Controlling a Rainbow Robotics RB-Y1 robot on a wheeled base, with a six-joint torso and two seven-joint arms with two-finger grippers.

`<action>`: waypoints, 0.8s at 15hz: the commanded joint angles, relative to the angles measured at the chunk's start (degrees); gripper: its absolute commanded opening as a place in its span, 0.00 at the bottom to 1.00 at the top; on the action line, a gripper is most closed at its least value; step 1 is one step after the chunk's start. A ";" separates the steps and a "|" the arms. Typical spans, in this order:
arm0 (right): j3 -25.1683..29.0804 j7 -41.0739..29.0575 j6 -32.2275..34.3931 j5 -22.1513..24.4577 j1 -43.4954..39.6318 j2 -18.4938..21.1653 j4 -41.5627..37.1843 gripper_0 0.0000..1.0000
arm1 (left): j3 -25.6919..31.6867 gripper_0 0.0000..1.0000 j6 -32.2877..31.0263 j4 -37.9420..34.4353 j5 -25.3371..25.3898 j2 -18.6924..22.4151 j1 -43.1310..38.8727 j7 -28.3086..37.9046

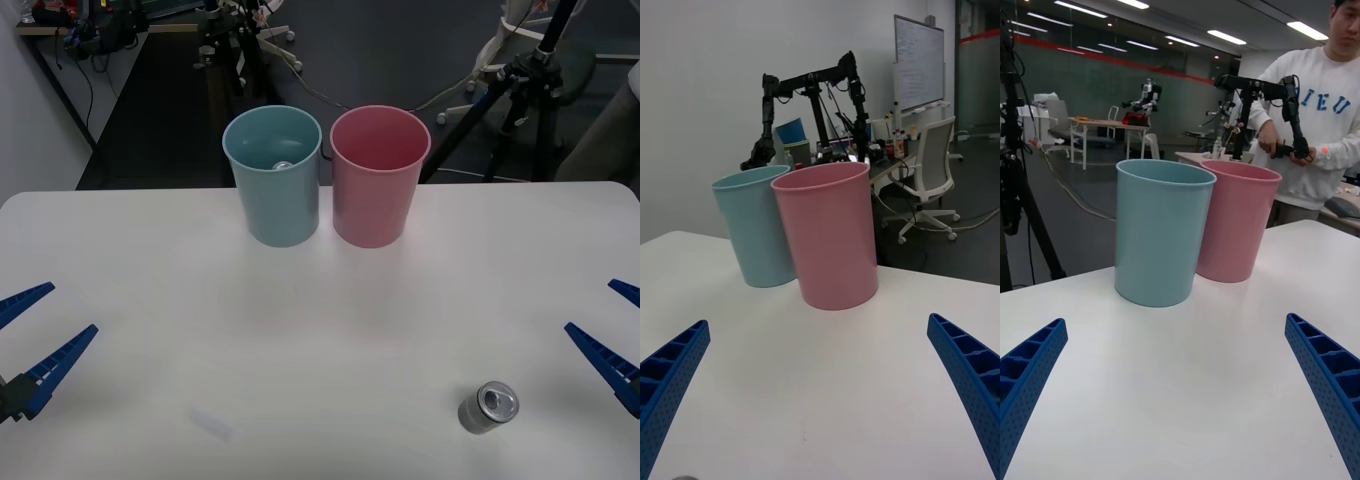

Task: Grasp the object on the table and drop it into the matching bin: aluminum can to the light blue bin, PET bottle to the pink bin.

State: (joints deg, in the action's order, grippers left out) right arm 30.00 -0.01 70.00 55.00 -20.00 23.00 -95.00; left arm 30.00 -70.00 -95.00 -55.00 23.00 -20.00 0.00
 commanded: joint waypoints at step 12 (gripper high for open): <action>-0.29 3.08 2.95 -0.07 -5.31 -2.61 0.69 1.00 | 0.00 1.00 0.00 0.00 0.00 0.00 0.00 0.00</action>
State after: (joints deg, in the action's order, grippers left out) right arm 29.67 2.21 71.91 55.41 -24.47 20.36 -94.83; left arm 30.00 -70.00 -95.00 -55.00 23.00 -20.00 0.00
